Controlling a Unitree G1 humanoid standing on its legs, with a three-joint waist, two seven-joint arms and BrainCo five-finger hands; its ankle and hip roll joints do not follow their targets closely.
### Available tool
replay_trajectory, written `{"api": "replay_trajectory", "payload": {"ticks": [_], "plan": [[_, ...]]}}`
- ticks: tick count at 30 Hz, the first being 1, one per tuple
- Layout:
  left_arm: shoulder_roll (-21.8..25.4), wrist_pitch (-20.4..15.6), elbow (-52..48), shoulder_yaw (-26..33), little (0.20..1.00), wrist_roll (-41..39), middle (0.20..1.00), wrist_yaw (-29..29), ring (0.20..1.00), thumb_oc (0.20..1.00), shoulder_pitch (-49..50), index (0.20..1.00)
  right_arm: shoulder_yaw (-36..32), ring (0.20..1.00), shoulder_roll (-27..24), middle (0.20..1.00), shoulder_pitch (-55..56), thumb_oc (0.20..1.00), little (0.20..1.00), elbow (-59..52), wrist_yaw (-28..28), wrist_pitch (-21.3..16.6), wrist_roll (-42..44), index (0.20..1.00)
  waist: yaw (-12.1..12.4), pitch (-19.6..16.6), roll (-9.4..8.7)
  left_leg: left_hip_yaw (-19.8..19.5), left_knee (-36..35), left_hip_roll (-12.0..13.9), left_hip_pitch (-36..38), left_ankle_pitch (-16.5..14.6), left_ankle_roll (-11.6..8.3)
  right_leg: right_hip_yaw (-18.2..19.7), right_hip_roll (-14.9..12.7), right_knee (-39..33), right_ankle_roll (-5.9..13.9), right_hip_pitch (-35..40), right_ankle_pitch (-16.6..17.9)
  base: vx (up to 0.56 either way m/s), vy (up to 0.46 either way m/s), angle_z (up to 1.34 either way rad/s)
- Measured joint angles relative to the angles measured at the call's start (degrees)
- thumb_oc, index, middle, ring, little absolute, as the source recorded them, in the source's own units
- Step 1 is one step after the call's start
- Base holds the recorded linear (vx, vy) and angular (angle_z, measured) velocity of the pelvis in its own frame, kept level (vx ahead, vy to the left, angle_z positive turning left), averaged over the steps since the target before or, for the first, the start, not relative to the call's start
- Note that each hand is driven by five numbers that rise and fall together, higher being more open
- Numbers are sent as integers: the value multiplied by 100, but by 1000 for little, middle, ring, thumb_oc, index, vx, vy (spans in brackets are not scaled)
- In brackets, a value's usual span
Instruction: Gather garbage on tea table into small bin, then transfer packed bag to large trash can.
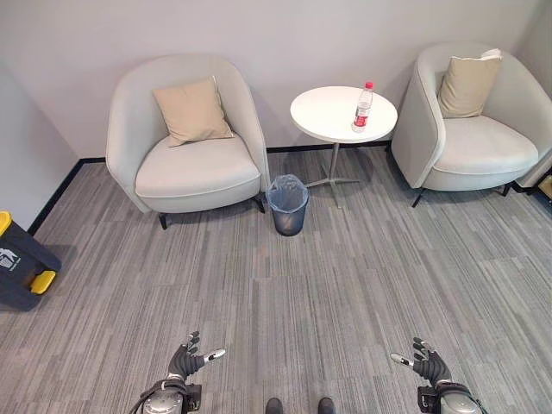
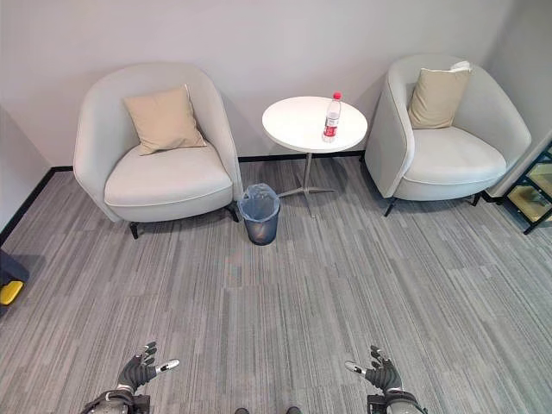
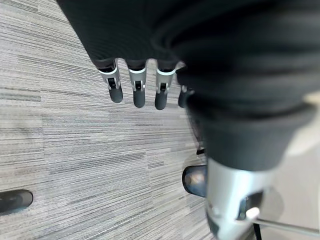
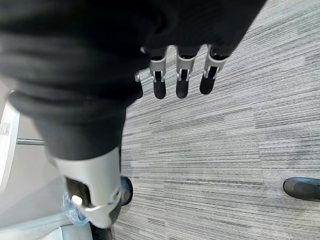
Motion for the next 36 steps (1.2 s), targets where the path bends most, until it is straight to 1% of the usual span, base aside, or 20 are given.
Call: {"api": "replay_trajectory", "payload": {"ticks": [6, 11, 15, 16, 17, 19, 20, 21, 22, 25, 27, 28, 29, 30, 31, 32, 33, 34, 35, 36], "plan": [[0, 3, 3, -5, 1000, -13, 1000, 6, 1000, 1000, -16, 1000, -9, 1000, 12, 1000, -32, 1000, 1000, 161, -5, 8, 188, 1000, 11, 3, -2, 59, 7, -6, -114, -47, -36, 77, -3, 2, 4, -180, 13, 9, 40, -6], [30, 27, 1, 2, 1000, -38, 1000, 11, 1000, 1000, -186, 1000, -202, 1000, 154, 1000, -212, 1000, 1000, 358, -8, 21, 452, 1000, 13, 203, -187, 214, 47, -55, -297, -59, 15, 296, -13, 42, 60, -441, 122, -13, 99, -22], [76, 28, 0, 34, 1000, -44, 1000, 46, 1000, 1000, -428, 1000, -202, 1000, 157, 1000, -571, 1000, 1000, 420, -44, 86, 520, 1000, 21, 415, -269, 460, 121, -76, -542, -118, 103, 493, -34, 310, 138, -852, 99, -4, 75, -31], [81, 27, 1, 40, 1000, -44, 1000, 48, 1000, 1000, -444, 1000, -199, 1000, 157, 1000, -595, 1000, 1000, 420, -75, 97, 552, 1000, 34, 441, -264, 532, 126, -50, -543, -125, 138, 543, -36, 446, 146, -930, 69, 12, 38, -21], [96, 27, -1, 44, 1000, -46, 1000, 53, 1000, 1000, -475, 1000, -199, 1000, 157, 1000, -610, 1000, 1000, 412, -91, 98, 555, 1000, 11, 474, -255, 578, 132, -60, -529, -110, 178, 537, -49, 545, 258, -967, -42, 14, 53, -18], [98, 21, -4, 52, 1000, -148, 1000, 67, 1000, 1000, -534, 1000, -184, 1000, 160, 1000, -628, 1000, 1000, 412, -95, 110, 555, 1000, 25, 497, -241, 700, 144, -72, -519, -133, 207, 534, -58, 840, 289, -1147, -102, 78, 37, -32], [84, 14, -2, 177, 1000, -238, 1000, 96, 1000, 1000, -561, 1000, -180, 1000, 167, 1000, -758, 1000, 1000, 390, -96, 114, 553, 1000, 51, 614, -229, 873, 121, -46, -477, -159, 218, 376, -65, 1146, 434, -1364, -213, 175, -34, -69], [83, 14, 24, 276, 1000, -242, 1000, 141, 1000, 1000, -570, 1000, -176, 1000, 197, 1000, -879, 1000, 1000, 299, -95, 114, 550, 1000, 59, 718, -231, 1032, 123, -23, -389, -187, 252, 23, -143, 1365, 460, -1487, -340, 164, -72, -92], [56, 14, 71, 274, 1000, -264, 1000, 199, 1000, 1000, -535, 1000, -162, 1000, 189, 1000, -959, 1000, 1000, 190, -95, 115, 544, 1000, 50, 779, -187, 1202, 113, -10, -259, -344, 204, -409, -373, 1394, 471, -1586, -449, 190, -93, -84], [24, 1, 83, 264, 1000, -263, 1000, 235, 1000, 1000, -549, 1000, 50, 1000, 207, 1000, -948, 1000, 1000, 86, -94, 121, 540, 1000, 17, 788, -194, 1315, 137, 11, -108, -526, 171, -439, -770, 903, 672, -1940, -222, 251, -140, -37], [-9, -7, 108, 260, 1000, -263, 1000, 239, 1000, 1000, -617, 1000, 46, 1000, 205, 1000, -852, 1000, 1000, 85, -94, 129, 531, 1000, 17, 786, -201, 1250, 174, 42, 20, -659, 44, -695, -929, 712, 694, -2049, -118, 328, -215, 34], [-17, -12, 86, 213, 1000, -262, 1000, 239, 1000, 1000, -603, 1000, 28, 1000, 201, 1000, -608, 1000, 1000, 63, -101, 127, 456, 1000, -127, 776, -222, 916, 179, 69, 170, -741, -91, -720, -1005, 561, 680, -1875, 89, 251, -171, 89], [-63, -32, 74, 205, 1000, -259, 1000, 231, 1000, 1000, -589, 1000, 36, 1000, 179, 1000, -486, 1000, 1000, 99, -100, 128, 420, 1000, -144, 771, -171, 774, 154, 178, 338, -755, -188, -771, -954, 626, 597, -1711, 450, 250, -223, 103], [-186, -38, 99, 200, 1000, -259, 1000, 242, 1000, 1000, -509, 1000, 21, 1000, 151, 1000, -357, 1000, 1000, 167, -105, 137, 386, 1000, -138, 690, -21, 667, 150, 365, 492, -763, -392, -891, -775, 674, 558, -1568, 502, 187, -256, 45], [-192, -38, 98, 199, 1000, -259, 1000, 242, 1000, 1000, -499, 1000, 20, 1000, 150, 1000, -346, 1000, 1000, 165, -105, 137, 385, 1000, -138, 681, -11, 664, 156, 375, 492, -766, -397, -898, -770, 670, 552, -1561, 505, 188, -257, 23], [-306, -57, 92, 202, 1000, -261, 1000, 233, 1000, 1000, -338, 1000, 20, 1000, 83, 1000, -339, 1000, 1000, 140, -105, 130, 374, 1000, -68, 563, 155, 583, 450, 725, 434, -779, -475, -1019, -472, 454, 361, -1304, 455, 189, -263, 21], [-322, -41, 132, 189, 1000, -262, 1000, 234, 1000, 1000, -379, 1000, -19, 1000, 86, 1000, -341, 1000, 1000, 110, -101, 121, 373, 1000, -123, 547, 115, 412, 750, 745, 302, -774, -501, -1082, -429, 301, 306, -1171, 551, 165, -237, 22], [-347, -40, 131, 165, 1000, -262, 1000, 232, 1000, 1000, -376, 1000, -107, 1000, 78, 1000, -347, 1000, 1000, 17, -100, 96, 373, 1000, -89, 525, 76, 367, 1079, 778, 154, -775, -503, -1101, -392, 174, 88, -1088, 635, 215, -313, 14], [-377, -37, 140, 158, 1000, -261, 1000, 222, 1000, 1000, -365, 1000, -134, 1000, 43, 1000, -429, 1000, 1000, -47, -108, 65, 379, 1000, -81, 514, 88, 331, 1312, 851, 79, -681, -651, -1113, -305, 146, -18, -999, 549, 145, -229, 19], [-394, -19, 215, 146, 1000, -262, 1000, 212, 1000, 1000, -420, 1000, -146, 1000, 16, 1000, -480, 1000, 1000, -75, -113, 61, 381, 1000, -147, 505, 78, 164, 1792, 937, -152, -660, -706, -1216, -299, 111, -109, -880, 447, 140, -207, 28]]}}
